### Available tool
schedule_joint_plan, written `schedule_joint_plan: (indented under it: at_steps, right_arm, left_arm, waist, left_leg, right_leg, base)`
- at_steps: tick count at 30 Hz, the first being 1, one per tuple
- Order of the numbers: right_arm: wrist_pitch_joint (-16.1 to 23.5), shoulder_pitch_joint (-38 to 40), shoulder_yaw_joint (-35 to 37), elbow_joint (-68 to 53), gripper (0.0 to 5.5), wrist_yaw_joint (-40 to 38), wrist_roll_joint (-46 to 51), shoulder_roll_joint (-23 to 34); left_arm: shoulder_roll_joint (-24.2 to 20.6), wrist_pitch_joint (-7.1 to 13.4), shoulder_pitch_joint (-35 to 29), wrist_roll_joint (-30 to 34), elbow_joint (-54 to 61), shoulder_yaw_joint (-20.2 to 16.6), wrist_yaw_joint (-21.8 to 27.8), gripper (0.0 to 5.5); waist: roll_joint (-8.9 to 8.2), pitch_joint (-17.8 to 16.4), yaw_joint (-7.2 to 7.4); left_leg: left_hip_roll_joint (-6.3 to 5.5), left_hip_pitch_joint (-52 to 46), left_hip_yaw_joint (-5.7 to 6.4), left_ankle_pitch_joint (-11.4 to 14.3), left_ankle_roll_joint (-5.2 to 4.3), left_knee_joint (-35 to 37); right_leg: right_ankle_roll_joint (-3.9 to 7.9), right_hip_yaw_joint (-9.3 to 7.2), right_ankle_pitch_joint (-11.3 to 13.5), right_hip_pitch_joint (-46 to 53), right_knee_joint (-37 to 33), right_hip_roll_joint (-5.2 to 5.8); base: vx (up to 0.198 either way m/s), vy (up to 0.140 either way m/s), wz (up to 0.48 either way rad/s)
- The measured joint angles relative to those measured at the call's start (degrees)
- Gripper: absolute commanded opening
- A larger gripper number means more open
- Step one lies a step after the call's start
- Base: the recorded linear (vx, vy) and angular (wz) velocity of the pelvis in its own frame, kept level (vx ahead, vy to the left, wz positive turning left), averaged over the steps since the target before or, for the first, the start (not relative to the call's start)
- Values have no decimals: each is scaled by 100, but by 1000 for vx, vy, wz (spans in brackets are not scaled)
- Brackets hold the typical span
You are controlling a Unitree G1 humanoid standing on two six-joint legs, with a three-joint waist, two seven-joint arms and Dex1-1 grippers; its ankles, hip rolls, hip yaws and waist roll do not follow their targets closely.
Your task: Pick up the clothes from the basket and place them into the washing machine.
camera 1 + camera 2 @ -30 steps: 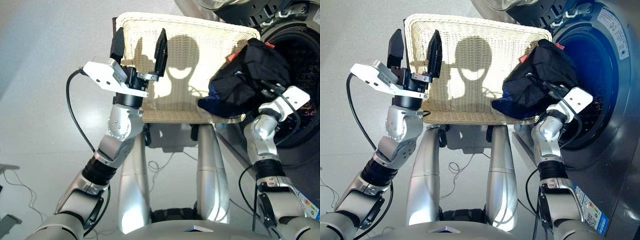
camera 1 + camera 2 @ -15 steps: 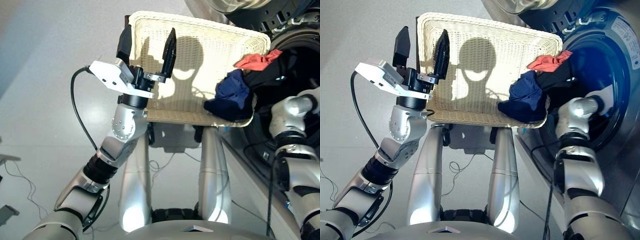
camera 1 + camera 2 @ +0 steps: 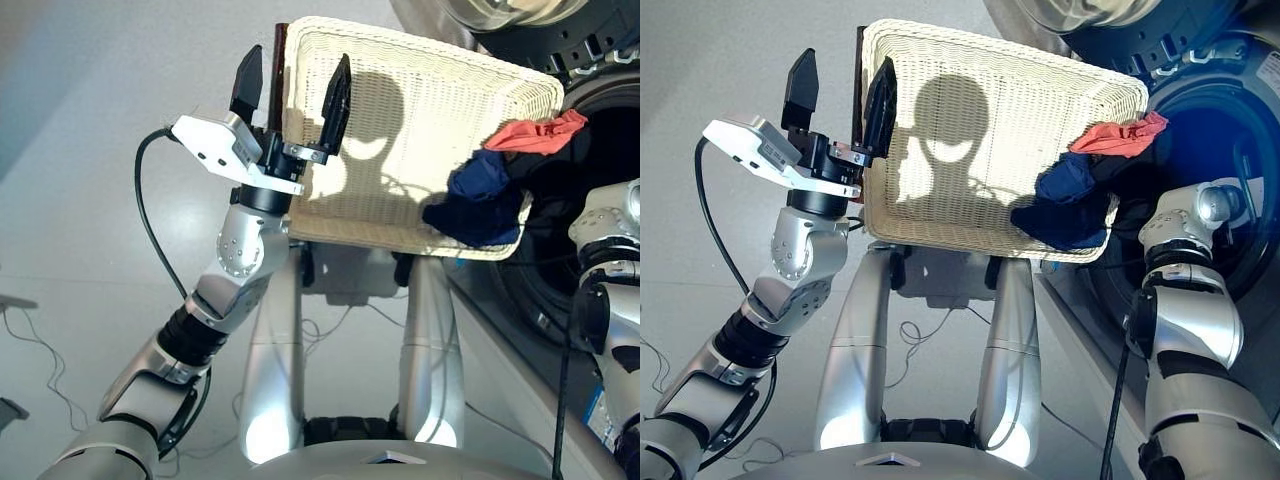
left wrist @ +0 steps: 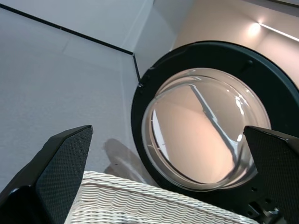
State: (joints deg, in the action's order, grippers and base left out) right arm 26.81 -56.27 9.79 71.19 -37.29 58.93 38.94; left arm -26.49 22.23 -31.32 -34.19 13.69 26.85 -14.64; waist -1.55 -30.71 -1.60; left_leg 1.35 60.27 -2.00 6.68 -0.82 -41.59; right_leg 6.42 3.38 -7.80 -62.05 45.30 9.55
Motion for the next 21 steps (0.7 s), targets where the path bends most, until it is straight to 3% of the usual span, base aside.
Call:
schedule_joint_plan:
  at_steps: [4, 5, 6, 12, 16, 21]
  right_arm:
    - [-1, -17, 11, 2, 0, 51, 175, 0]
    - [-4, -25, 10, 2, 145, 52, 216, -1]
    - [-12, -23, 10, 2, 550, 71, 217, -1]
    - [-56, 418, -240, -684, 550, 369, -33, -239]
    - [-128, 1475, -739, -2522, 550, 431, -1300, -918]
    - [-392, 2330, -1518, -3384, 550, 693, -2624, -1462]
  left_arm:
    - [-4, -3, -16, -16, 46, 2, 0, 550]
    - [-7, -4, -17, -16, 47, 1, -1, 550]
    - [-6, -5, -17, -17, 47, 2, -1, 550]
    - [81, -8, 17, -16, 66, -14, -1, 550]
    - [208, -10, 82, -5, 79, -54, -7, 550]
    - [437, -10, 54, 21, 80, -122, 44, 550]
  waist:
    - [-1, 0, 3]
    - [-1, -1, 3]
    - [-1, -1, 4]
    - [-3, 0, 83]
    - [-7, -1, 330]
    - [-6, 0, 427]
  left_leg:
    - [2, 25, -9, 41, 9, -66]
    - [2, 25, -13, 42, 11, -68]
    - [2, 25, -15, 43, 12, -69]
    - [36, 23, -32, 98, 31, -150]
    - [81, -2, -70, 114, 17, -150]
    - [142, -42, -107, 135, -12, -146]
  right_leg:
    - [27, 6, -17, -1, 18, 1]
    - [28, 7, -17, -1, 17, 1]
    - [30, 8, -16, -1, 17, 1]
    - [31, 41, -20, 1, 64, -34]
    - [22, 75, -16, -9, 70, -91]
    - [-16, 115, -32, -31, 122, -122]
  base:
    - [0, 0, 0]
    - [0, 0, 0]
    - [0, 0, 0]
    - [0, 0, 0]
    - [0, 0, 0]
    - [0, 0, 0]
